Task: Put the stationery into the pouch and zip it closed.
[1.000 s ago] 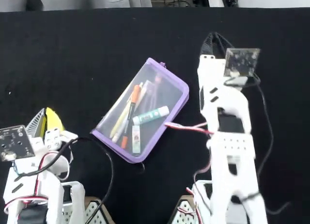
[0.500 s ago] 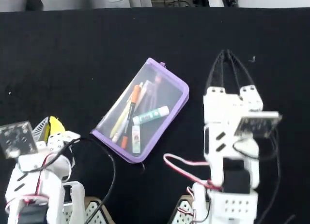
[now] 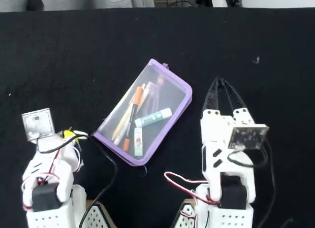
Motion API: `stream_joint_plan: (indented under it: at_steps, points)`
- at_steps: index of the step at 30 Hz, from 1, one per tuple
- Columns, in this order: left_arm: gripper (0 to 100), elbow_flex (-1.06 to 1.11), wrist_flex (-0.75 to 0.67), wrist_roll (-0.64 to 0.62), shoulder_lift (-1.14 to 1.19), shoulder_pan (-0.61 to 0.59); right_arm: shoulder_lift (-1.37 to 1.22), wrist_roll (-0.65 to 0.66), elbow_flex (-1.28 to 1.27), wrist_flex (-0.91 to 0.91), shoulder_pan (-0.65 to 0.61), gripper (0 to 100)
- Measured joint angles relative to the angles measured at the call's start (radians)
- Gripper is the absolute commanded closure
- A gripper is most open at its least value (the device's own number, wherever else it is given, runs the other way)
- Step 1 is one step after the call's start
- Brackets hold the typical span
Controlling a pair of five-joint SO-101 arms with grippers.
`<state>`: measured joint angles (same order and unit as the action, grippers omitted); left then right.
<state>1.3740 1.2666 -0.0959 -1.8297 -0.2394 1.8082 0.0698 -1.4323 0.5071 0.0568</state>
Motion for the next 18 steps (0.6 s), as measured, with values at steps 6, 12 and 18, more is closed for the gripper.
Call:
stream_joint_plan:
  at_steps: [6,12,18]
  points:
    - [97,0.201,-0.089,0.0,0.003,0.0,0.0,0.0,-0.121,0.087,0.0,98.7]
    - [97,0.301,-0.198,0.0,0.012,-0.005,0.0,0.0,-0.249,0.167,0.0,98.7]
    - [97,0.302,-0.137,0.0,0.011,-0.005,0.0,0.002,-0.253,0.365,0.0,98.7]
